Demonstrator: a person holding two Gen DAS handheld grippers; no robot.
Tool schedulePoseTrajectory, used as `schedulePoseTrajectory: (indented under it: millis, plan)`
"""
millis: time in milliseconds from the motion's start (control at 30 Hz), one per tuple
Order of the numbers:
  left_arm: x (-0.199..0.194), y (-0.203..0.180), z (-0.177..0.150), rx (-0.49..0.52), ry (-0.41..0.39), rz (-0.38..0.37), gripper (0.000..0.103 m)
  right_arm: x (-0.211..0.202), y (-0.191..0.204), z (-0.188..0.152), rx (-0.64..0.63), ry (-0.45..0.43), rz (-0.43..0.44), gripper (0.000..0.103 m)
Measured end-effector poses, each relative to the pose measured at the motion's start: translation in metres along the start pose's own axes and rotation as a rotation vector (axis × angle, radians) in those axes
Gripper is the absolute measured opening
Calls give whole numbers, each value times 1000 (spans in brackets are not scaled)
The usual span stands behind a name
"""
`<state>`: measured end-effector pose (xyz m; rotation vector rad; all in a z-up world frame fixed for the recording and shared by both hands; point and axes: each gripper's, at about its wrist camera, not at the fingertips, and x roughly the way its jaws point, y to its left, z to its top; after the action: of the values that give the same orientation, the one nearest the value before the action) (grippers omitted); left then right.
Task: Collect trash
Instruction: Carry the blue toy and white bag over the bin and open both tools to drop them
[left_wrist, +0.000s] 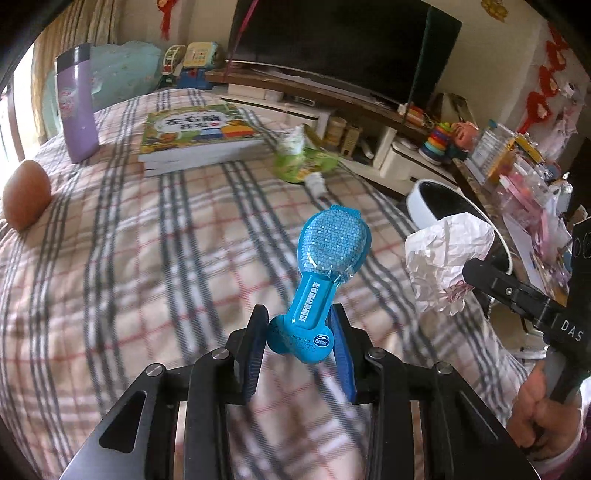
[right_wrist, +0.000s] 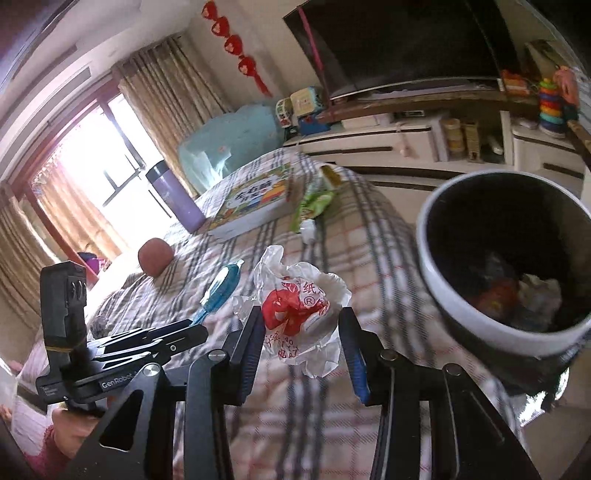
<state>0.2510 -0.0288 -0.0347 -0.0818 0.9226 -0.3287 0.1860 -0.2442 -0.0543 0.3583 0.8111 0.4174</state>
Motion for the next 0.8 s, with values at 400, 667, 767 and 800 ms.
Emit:
schedulePoseTrajectory:
  millis: [400,667,767,800]
  plan:
    - [1,-44,-2,55,9,-31,32,-36,-27,-10,59,-62,-32,41]
    - [2,-62,2,92,7,-38,32,-55,-41,-11,80,-95,-45,41]
    - [1,-71,3,107,5,-44,32,-61,-47,-10,86,-109,-51,41]
    - [1,-73,3,112,5,-46,32,-64,-49,-9,89,-115,-54,41]
